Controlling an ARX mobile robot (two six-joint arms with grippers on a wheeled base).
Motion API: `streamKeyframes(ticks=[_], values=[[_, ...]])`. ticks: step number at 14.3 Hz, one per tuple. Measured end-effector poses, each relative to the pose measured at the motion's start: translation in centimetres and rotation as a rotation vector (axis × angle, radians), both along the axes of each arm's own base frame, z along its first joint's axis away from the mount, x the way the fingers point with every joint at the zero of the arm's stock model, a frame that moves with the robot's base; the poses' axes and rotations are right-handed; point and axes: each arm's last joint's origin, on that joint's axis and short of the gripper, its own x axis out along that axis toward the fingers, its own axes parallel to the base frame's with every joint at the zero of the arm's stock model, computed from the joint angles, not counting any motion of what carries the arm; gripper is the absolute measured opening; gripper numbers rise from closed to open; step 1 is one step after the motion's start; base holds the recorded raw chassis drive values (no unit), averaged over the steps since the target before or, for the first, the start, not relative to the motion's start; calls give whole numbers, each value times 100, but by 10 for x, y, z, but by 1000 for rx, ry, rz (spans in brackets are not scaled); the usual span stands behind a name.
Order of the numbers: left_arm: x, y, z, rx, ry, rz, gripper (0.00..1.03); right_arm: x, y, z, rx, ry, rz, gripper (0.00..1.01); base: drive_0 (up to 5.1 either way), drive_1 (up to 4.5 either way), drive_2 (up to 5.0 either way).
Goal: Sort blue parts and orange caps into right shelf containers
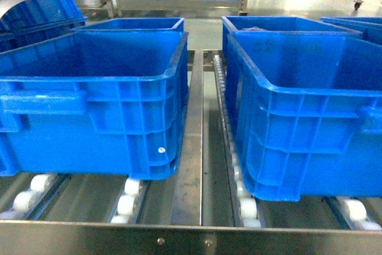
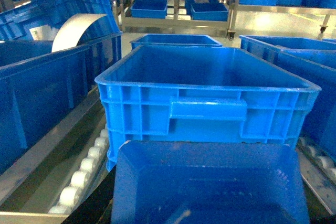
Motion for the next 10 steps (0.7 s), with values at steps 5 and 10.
streamKeyframes(ticks=[5, 10], values=[[0, 0, 0, 0, 1, 0, 44, 0, 0, 0, 0, 3, 0, 44, 0, 0, 0], [0, 0, 0, 0, 1, 0, 44, 0, 0, 0, 0, 3, 0, 44, 0, 0, 0]])
